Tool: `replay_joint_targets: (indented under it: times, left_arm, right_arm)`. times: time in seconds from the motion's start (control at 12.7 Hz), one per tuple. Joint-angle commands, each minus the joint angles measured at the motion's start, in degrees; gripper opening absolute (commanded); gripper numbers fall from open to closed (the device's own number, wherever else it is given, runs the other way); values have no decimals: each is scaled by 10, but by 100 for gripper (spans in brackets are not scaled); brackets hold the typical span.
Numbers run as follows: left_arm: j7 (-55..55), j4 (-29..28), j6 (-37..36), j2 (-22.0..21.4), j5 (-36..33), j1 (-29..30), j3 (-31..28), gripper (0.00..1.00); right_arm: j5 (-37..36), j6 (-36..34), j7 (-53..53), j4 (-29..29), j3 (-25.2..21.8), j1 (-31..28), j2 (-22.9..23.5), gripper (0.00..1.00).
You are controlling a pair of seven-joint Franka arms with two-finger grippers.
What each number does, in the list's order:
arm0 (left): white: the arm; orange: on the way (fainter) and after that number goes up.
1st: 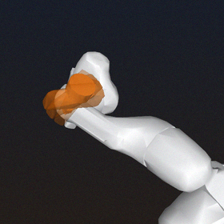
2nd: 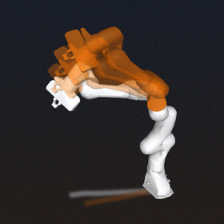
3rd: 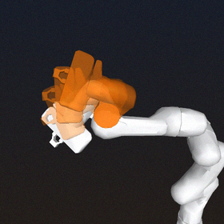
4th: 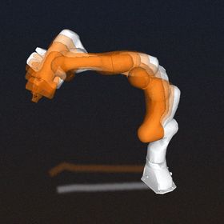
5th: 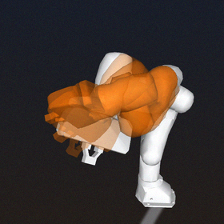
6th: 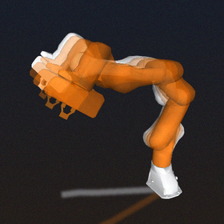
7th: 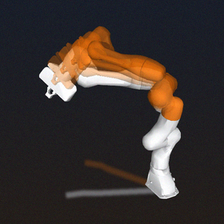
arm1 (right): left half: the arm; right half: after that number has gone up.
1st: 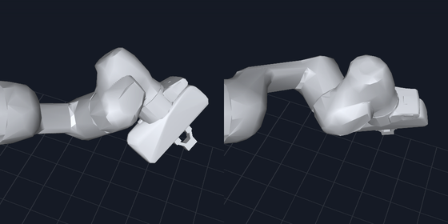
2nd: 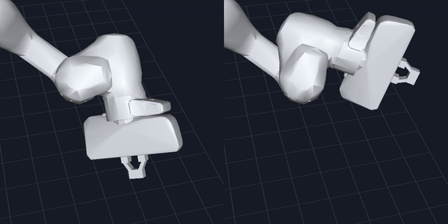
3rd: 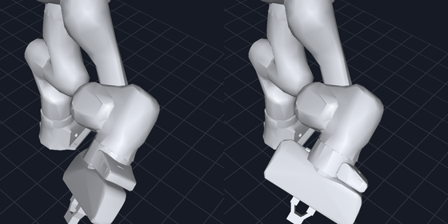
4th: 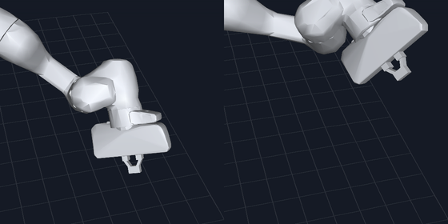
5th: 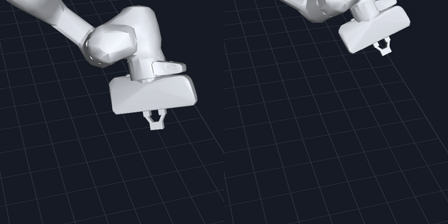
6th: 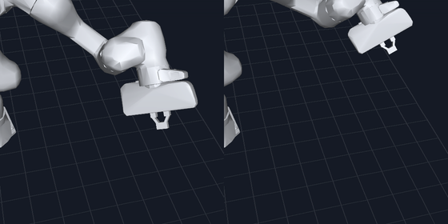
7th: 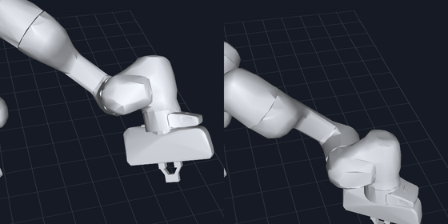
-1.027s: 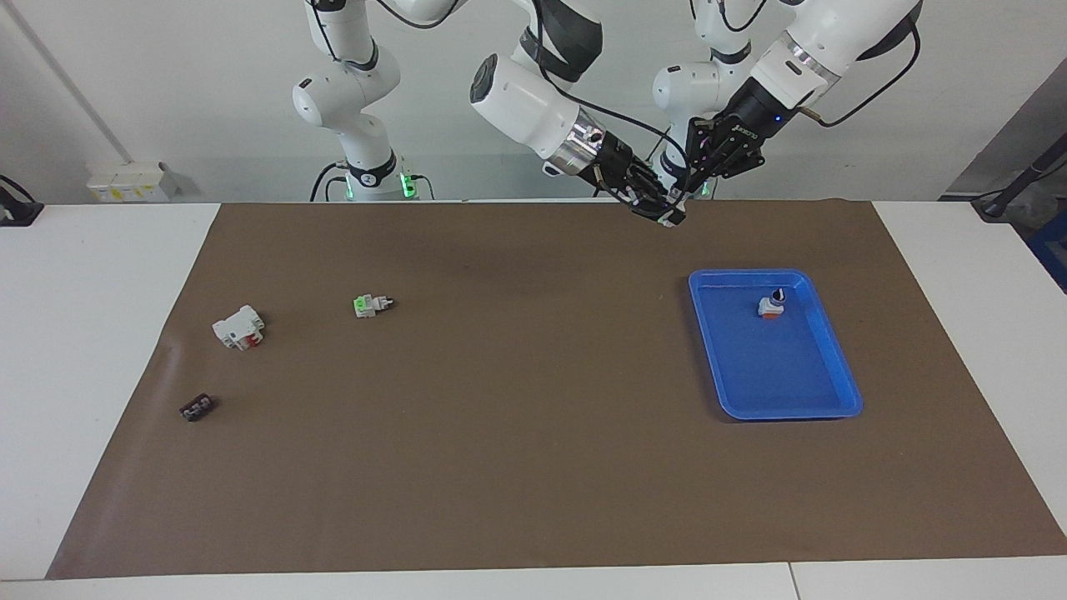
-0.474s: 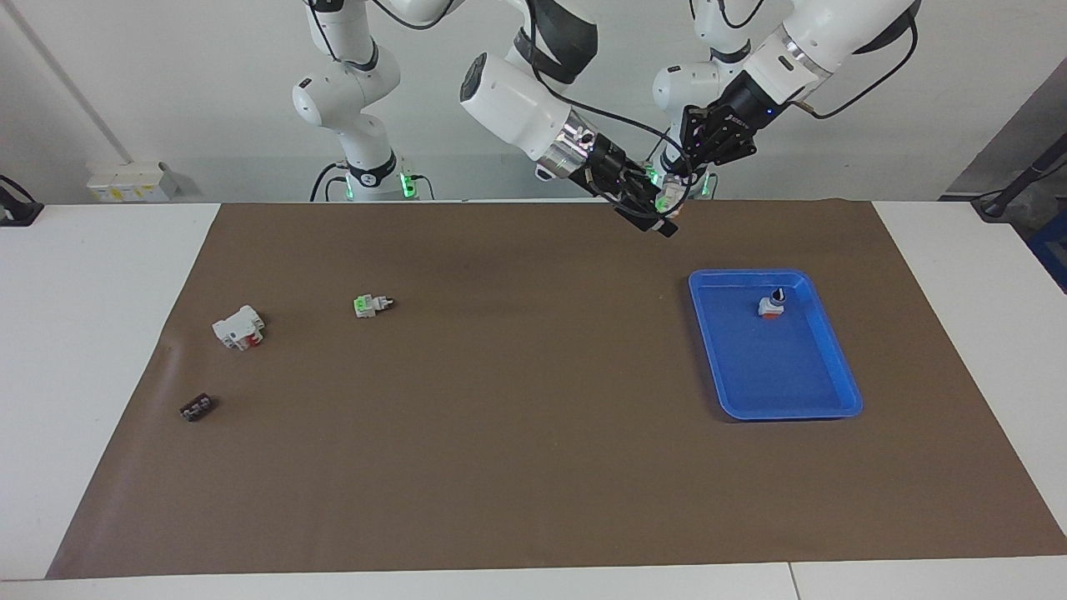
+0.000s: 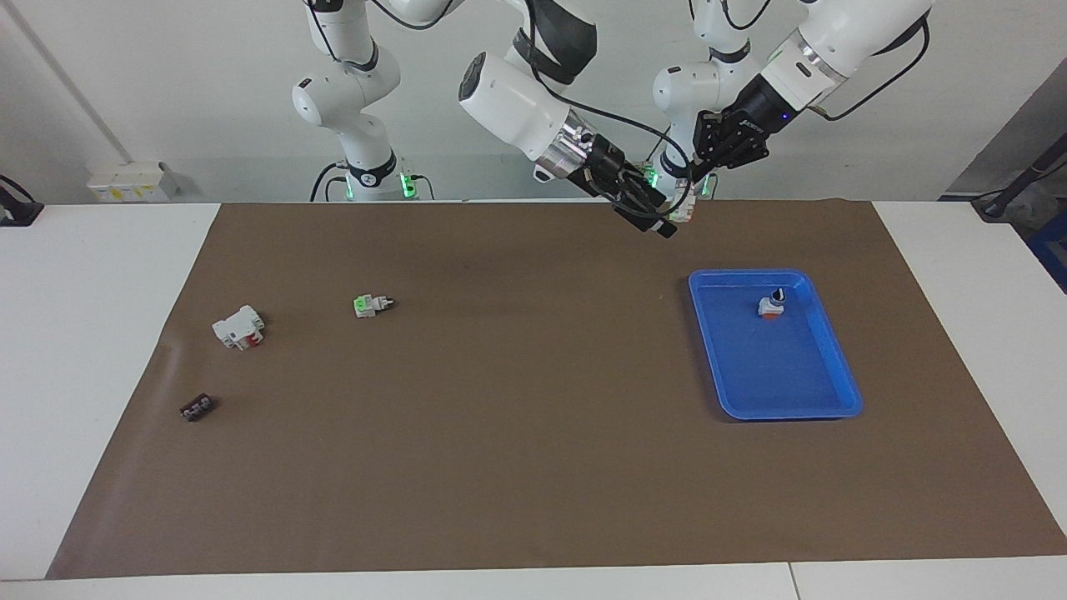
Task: Turn and place switch with both arms
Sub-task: 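Pull the switch with the left gripper while the right gripper opens, then lower the switch into the tray while the right gripper withdraws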
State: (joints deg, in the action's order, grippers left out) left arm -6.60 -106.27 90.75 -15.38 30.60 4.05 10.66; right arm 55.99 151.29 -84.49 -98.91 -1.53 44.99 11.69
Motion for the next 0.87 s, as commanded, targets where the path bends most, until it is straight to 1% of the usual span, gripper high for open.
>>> replay_joint_targets:
  times: [0.0,0.08,0.32,0.4,0.55,0.63,0.79]
  left_arm:
    - [3,-18,-6,-13,-30,18,2,0]
    - [3,-25,-1,-13,-45,19,2,0]
    - [9,-33,20,-2,-97,39,2,0]
    - [16,-52,45,-1,-126,39,2,0]
    - [46,-91,100,3,-159,46,2,0]
    - [69,-94,113,24,-183,58,2,0]
    - [96,-101,142,56,-228,61,2,0]
  right_arm:
    - [-66,-7,55,-57,-1,-15,-41,100]
    - [-111,-17,70,-72,-1,-28,-52,100]
    - [-247,-100,127,-74,-1,-96,-60,100]
    - [-280,-125,161,-74,-1,-118,-61,100]
    - [-341,-189,248,-74,-2,-168,-64,100]
    - [-371,-221,300,-74,-2,-193,-66,100]
    - [-427,-259,398,-74,-1,-237,-67,100]
